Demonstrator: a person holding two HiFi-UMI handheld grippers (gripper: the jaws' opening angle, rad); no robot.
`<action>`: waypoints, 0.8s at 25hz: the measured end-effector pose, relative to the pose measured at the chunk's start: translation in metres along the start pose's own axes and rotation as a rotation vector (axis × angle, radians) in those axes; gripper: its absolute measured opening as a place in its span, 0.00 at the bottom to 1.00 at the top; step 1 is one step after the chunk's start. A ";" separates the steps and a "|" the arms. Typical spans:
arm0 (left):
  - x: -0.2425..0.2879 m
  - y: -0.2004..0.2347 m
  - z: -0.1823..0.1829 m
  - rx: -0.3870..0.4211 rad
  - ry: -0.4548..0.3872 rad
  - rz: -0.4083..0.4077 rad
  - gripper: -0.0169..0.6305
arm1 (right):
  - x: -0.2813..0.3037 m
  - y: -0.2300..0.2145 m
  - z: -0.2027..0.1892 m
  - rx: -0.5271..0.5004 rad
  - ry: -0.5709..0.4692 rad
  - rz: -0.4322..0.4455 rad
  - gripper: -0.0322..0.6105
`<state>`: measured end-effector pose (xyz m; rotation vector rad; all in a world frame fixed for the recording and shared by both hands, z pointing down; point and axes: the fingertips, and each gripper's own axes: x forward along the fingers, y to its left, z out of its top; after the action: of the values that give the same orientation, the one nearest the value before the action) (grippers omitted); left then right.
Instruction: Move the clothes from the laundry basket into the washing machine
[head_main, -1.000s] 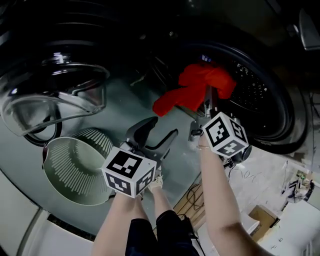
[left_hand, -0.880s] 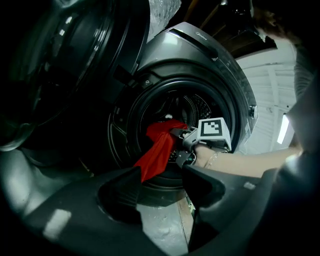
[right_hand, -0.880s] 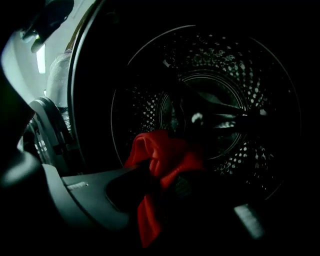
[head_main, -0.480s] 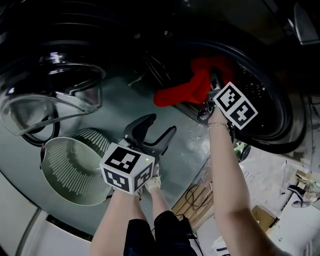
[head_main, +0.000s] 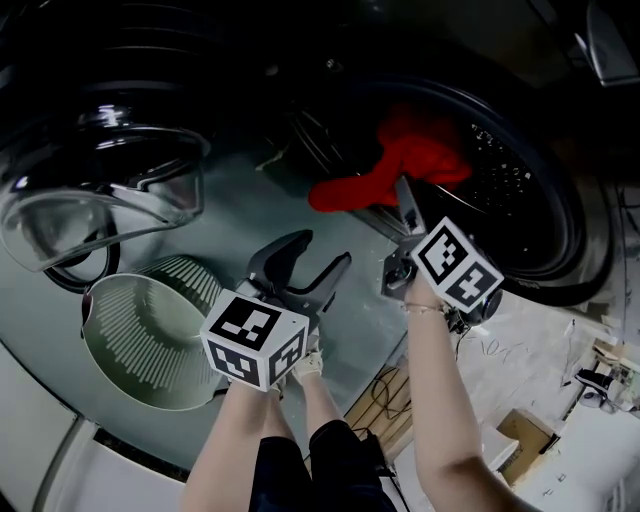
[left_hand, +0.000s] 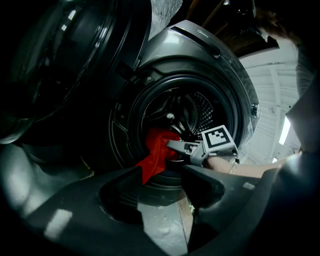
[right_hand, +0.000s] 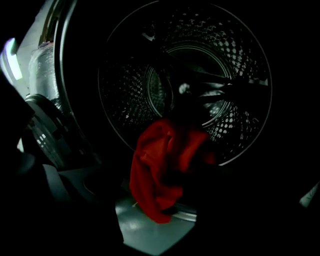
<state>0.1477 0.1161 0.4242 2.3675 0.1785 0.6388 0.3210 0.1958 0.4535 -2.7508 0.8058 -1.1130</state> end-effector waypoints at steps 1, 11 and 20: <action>0.000 0.001 0.000 -0.001 -0.001 0.001 0.41 | -0.002 0.006 -0.015 0.002 0.026 0.019 0.78; -0.001 0.014 -0.013 -0.012 -0.001 0.010 0.39 | 0.035 0.030 -0.123 0.017 0.244 0.071 0.72; -0.002 0.026 -0.020 -0.041 -0.001 0.024 0.39 | 0.052 0.019 -0.108 0.042 0.207 0.015 0.15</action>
<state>0.1350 0.1077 0.4531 2.3332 0.1359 0.6470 0.2720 0.1679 0.5605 -2.6216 0.8127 -1.4126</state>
